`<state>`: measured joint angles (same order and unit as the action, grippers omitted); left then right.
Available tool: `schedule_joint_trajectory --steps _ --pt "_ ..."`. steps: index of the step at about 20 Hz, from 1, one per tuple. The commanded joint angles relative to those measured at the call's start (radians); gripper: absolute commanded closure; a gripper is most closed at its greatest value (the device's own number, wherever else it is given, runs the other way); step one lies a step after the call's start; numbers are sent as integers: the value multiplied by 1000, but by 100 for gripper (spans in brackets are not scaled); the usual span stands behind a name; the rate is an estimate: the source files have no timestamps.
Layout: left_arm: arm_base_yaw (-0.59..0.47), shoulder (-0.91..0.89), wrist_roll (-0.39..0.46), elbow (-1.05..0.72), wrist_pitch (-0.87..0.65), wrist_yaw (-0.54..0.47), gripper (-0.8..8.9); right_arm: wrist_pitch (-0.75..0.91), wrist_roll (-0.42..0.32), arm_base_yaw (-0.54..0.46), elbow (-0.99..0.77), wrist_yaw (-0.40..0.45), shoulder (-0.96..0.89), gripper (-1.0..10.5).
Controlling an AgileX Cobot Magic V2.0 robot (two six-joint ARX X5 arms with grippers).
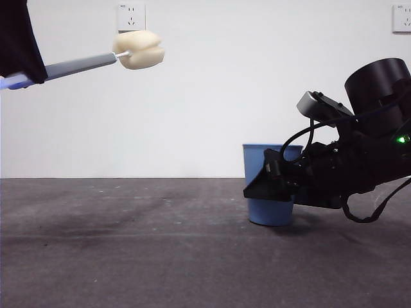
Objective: Pick up the cup brush,pick up the cup,insert the brush into the cup,clean the cup,put the cup brush back,put the cup back to the fixed position on the table
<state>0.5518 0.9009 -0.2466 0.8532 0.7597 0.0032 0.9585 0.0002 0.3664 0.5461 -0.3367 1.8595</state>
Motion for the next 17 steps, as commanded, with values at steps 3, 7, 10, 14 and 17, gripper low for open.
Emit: schedule_joint_trajectory --steps 3,7,10,14,17 --pt "3 -1 11 0 -2 -2 821 1 1 2 3 3 7 865" --pt "3 -1 15 0 1 -2 821 1 8 3 3 -2 7 963" --pt "3 -1 52 0 14 -3 821 -58 37 3 3 -3 -21 963" --pt "3 -1 162 0 73 -2 822 -386 -38 18 14 34 -229 963" --pt "2 -1 238 0 87 2 822 -759 -132 34 74 117 -428 963"
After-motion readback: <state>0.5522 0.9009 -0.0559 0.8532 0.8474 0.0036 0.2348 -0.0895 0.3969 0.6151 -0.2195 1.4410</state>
